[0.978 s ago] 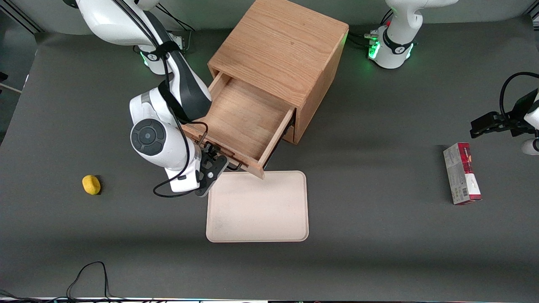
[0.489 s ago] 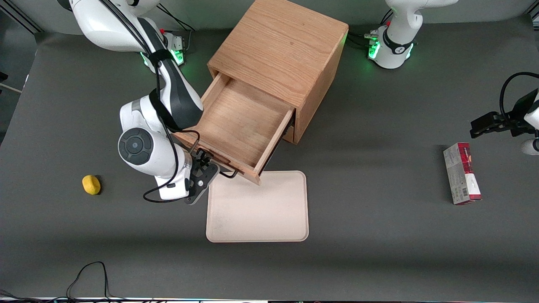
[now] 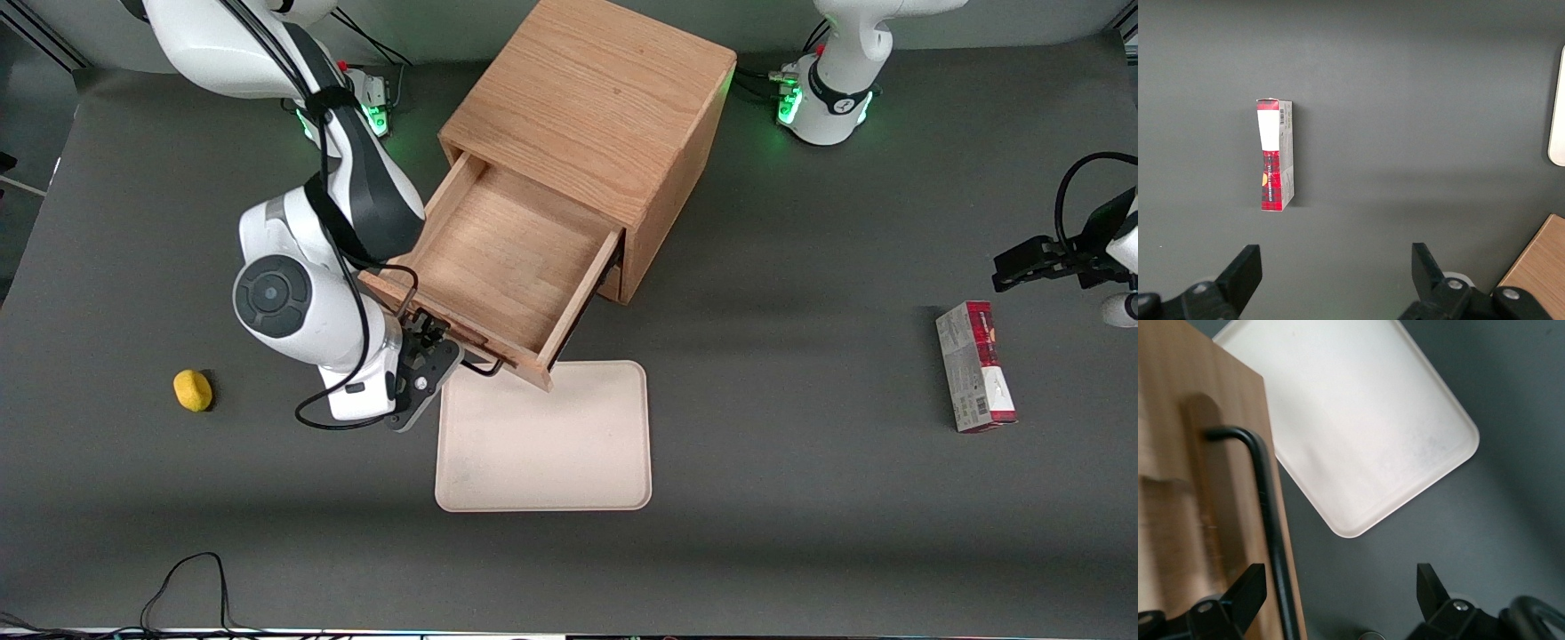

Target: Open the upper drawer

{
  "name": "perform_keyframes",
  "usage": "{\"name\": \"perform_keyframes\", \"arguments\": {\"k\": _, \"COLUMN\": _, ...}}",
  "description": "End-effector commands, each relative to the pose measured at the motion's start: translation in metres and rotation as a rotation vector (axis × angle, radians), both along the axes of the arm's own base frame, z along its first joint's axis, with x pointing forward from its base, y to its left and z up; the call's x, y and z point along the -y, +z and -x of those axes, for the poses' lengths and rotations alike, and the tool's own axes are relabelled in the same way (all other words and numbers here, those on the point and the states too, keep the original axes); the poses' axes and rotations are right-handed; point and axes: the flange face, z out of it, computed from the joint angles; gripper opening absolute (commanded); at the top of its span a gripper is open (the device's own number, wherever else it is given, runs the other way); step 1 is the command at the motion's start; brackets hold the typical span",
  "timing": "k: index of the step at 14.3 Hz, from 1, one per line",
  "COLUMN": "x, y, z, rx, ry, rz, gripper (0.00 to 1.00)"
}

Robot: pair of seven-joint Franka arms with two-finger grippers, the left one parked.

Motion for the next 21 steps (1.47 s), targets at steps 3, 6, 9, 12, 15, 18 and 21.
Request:
{"name": "perform_keyframes", "arguments": {"k": 3, "x": 0.024, "y": 0.073, "z": 0.0, "rx": 0.026, "ry": -0.057, "rz": -0.018, "gripper": 1.0}}
{"name": "perform_keyframes", "arguments": {"k": 6, "x": 0.052, "y": 0.115, "z": 0.008, "rx": 0.042, "ry": -0.233, "rz": -0.018, "gripper": 1.0}}
{"name": "perform_keyframes", "arguments": {"k": 9, "x": 0.099, "y": 0.143, "z": 0.011, "rx": 0.037, "ry": -0.467, "rz": 0.01, "gripper": 1.0}}
{"name": "perform_keyframes", "arguments": {"k": 12, "x": 0.148, "y": 0.16, "z": 0.013, "rx": 0.033, "ry": -0.62, "rz": 0.041, "gripper": 1.0}}
{"name": "perform_keyframes", "arguments": {"k": 15, "x": 0.199, "y": 0.17, "z": 0.025, "rx": 0.0, "ry": -0.719, "rz": 0.061, "gripper": 1.0}}
{"name": "perform_keyframes", "arguments": {"k": 18, "x": 0.234, "y": 0.176, "z": 0.031, "rx": -0.001, "ry": -0.818, "rz": 0.061, "gripper": 1.0}}
{"name": "perform_keyframes", "arguments": {"k": 21, "x": 0.268, "y": 0.183, "z": 0.032, "rx": 0.02, "ry": -0.856, "rz": 0.057, "gripper": 1.0}}
